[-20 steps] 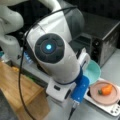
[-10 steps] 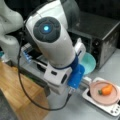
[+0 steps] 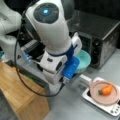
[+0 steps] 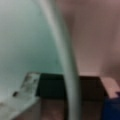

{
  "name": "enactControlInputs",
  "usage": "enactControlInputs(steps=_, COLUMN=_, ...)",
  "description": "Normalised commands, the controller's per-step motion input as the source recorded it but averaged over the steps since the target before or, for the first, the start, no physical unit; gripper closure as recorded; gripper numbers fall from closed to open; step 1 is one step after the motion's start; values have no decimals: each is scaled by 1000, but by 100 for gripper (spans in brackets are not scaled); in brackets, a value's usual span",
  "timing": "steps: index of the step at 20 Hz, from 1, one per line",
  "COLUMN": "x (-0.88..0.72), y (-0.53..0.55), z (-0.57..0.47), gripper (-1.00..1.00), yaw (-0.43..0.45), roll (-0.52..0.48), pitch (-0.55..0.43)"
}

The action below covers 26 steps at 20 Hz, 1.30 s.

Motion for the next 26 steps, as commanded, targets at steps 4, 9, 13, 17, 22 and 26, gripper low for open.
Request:
enactControlInputs(steps=4, x=-595, y=241, z=-82, gripper=100, yaw=-183, roll=-127, pitch=-177)
enactControlInputs(steps=9, x=-669, y=290, z=-128, gripper=100, yaw=-183, roll=-34, pitch=-220)
enactControlInputs(steps=13, x=-599, y=393, z=-209, gripper=100, yaw=-204, roll=59, pitch=-274)
enactControlInputs(steps=17, x=-509, y=411, z=-199, gripper=100, yaw=-199, roll=75, pitch=-298)
enactControlInputs(steps=22, x=-410, y=389, z=-187, gripper=100, yaw=-192, roll=65, pitch=-302)
enactControlInputs(steps=26, x=-326, y=469, z=-266, gripper=100, yaw=-173, roll=7, pitch=-311)
